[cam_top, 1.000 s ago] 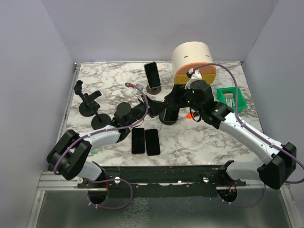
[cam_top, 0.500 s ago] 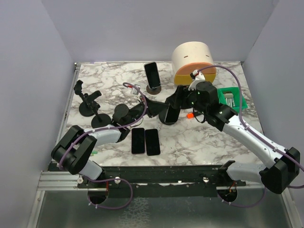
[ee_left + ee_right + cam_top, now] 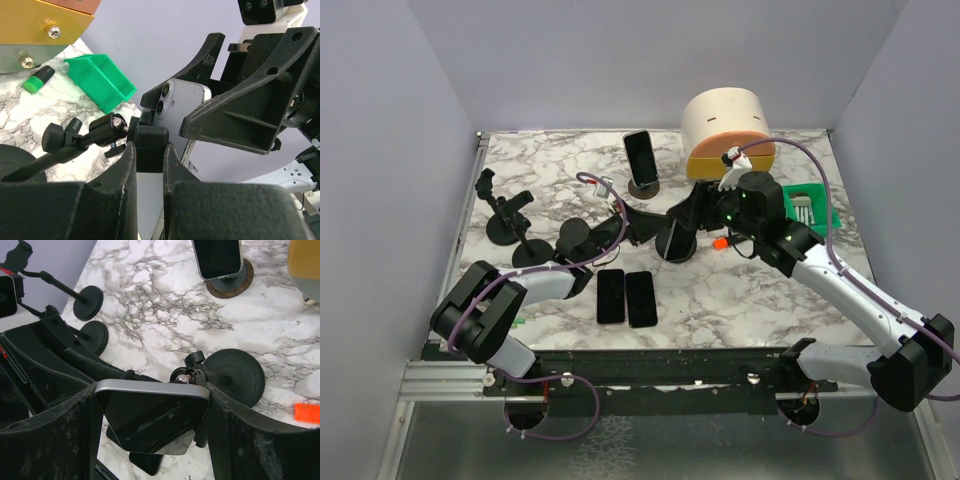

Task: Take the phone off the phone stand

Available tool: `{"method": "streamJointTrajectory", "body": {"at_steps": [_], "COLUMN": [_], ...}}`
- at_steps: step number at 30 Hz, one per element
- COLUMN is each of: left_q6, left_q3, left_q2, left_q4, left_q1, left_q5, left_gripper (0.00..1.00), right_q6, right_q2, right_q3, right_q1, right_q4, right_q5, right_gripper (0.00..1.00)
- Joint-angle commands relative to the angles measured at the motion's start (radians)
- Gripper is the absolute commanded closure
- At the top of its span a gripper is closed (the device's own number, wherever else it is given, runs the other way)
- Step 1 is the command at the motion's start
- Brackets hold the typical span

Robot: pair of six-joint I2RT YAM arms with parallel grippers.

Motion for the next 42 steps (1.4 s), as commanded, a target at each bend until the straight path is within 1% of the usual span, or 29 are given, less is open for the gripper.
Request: {"method": "streamJointTrajectory", "body": {"at_steps": [1,14,19,21,27,30,31,35,39,40,41,42], "left_q6": [0.046,0.092,0.1,0.103,0.112,0.116,0.119,0.129,0.156,0.174,0.198,0.227], "left_q3": [0.006,0.041,0.052,0.055,0.071,0.078,0.08,0.085,0.069,0.061,0.053,0.039], "left_q2": [0.026,0.032,0.025,0.016,-0.034,-0.069,-0.081,-0.144,-0.247,-0.279,-0.316,-0.351], "left_q4": [-0.137,-0.19,-0.203,-0.211,-0.252,-0.269,-0.277,-0.32,-0.372,-0.387,-0.405,-0.411], "left_q1": [0.025,0.003,-0.002,-0.002,-0.002,-0.003,-0.003,-0.003,-0.004,-0.004,-0.004,-0.004], "left_q5": [-0.074,-0.062,-0.059,-0.057,-0.055,-0.053,-0.055,-0.064,-0.092,-0.098,-0.107,-0.112], "left_gripper": [1.0,1.0,0.99,0.93,0.62,0.5,0.48,0.35,0.22,0.05,0.02,0.01], "right_q6": [0.016,0.056,0.063,0.054,0.012,-0.012,-0.019,-0.046,-0.082,-0.089,-0.097,-0.103], "right_q2": [-0.025,-0.009,-0.017,-0.025,-0.065,-0.09,-0.098,-0.139,-0.178,-0.186,-0.192,-0.198], "right_q3": [0.015,0.14,0.177,0.196,0.252,0.27,0.273,0.283,0.29,0.288,0.286,0.283], "right_q1": [-0.017,-0.017,-0.017,-0.016,-0.016,-0.016,-0.017,-0.017,-0.015,-0.016,-0.015,-0.014], "right_q4": [-0.041,-0.027,-0.037,-0.053,-0.121,-0.163,-0.176,-0.226,-0.274,-0.285,-0.294,-0.3], "right_q5": [-0.046,-0.192,-0.215,-0.206,-0.175,-0.159,-0.156,-0.135,-0.106,-0.093,-0.08,-0.069], "right_gripper": [1.0,1.0,1.0,1.0,1.0,1.0,1.0,1.0,1.0,1.0,1.0,1.0]}}
